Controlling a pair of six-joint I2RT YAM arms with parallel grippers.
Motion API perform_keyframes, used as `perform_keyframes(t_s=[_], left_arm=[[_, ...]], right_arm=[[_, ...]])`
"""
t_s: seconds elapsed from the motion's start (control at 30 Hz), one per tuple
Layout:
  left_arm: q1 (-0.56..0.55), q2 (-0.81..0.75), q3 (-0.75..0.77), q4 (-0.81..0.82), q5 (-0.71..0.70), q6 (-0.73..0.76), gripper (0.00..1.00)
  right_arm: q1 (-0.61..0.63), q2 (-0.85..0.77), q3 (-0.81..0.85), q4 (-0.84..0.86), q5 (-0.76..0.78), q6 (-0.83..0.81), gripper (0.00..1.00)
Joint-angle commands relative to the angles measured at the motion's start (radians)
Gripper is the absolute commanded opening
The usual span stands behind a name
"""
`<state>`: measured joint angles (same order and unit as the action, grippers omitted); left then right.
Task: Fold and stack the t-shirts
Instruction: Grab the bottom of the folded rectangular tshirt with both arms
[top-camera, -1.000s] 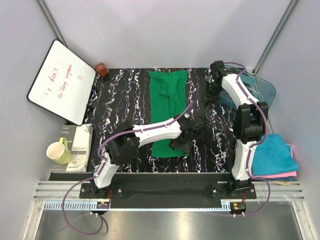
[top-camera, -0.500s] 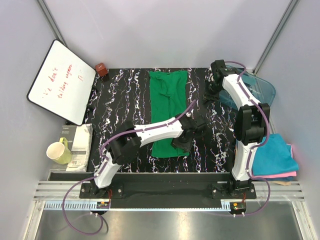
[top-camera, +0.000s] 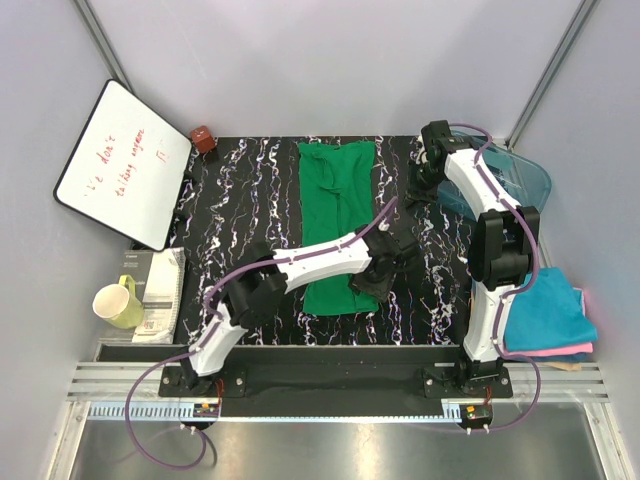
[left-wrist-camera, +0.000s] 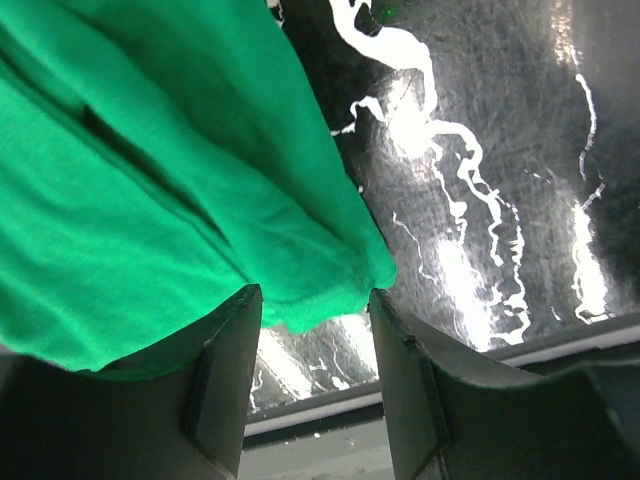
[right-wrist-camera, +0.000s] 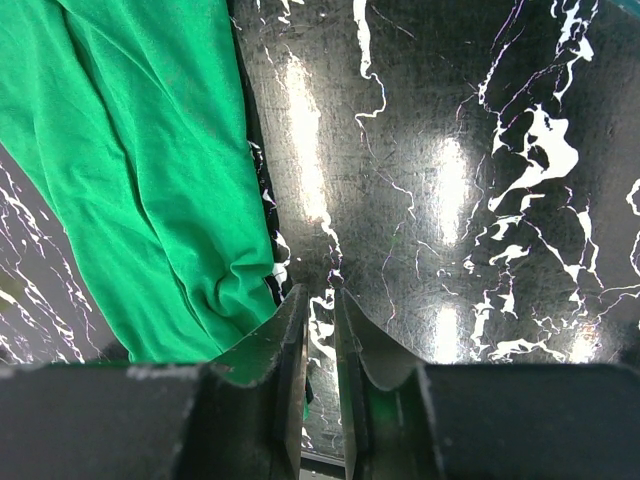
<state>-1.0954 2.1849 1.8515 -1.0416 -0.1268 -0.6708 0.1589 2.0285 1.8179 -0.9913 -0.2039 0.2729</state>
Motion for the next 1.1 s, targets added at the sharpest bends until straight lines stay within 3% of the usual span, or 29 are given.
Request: perform_keyframes(t_s=[0.0,0.2,0.23,0.33,0.8,0.97,1.0,1.03,1.07], left_arm=[[0.003,0.024,0.046,0.006,0.027,0.025,0.52],[0.009,0.039,0.037,0.002,0.026,0.025,0.43],[0.009,0.042,0.037,0.0,0.027,0.025,0.28],[0.012,0.042,0.038,-0.001,0.023,0.024,0.0],[0.017,-0.177,-0.126,-0.011,-0.099,-0.05,0.0],[0.028,-0.208,-0.218,-0.011,-0.077,-0.085,0.0],[0.029,-0.206,-0.23,-0.014,-0.06,-0.096,0.04],[0.031,-0.203,-0.247,-0.026,-0.056,-0.102,0.22],[0.032,-0.2,-0.25,-0.041,-0.059,-0.111,0.29]], right_arm=[[0.004,-0.027,0.0,0.019,-0.025,-0.014,0.24],[0.004,-0.024,0.001,0.02,-0.028,-0.014,0.24],[0.004,-0.022,0.001,0.02,-0.028,-0.012,0.24],[0.004,-0.019,0.004,0.02,-0.032,-0.014,0.24],[0.004,-0.007,0.006,0.023,-0.042,-0.014,0.25],[0.004,-0.005,-0.002,0.022,-0.046,-0.012,0.26],[0.004,-0.007,-0.005,0.025,-0.046,-0.014,0.25],[0.004,-0.007,-0.005,0.023,-0.046,-0.014,0.25],[0.004,-0.007,-0.006,0.023,-0.046,-0.012,0.26]])
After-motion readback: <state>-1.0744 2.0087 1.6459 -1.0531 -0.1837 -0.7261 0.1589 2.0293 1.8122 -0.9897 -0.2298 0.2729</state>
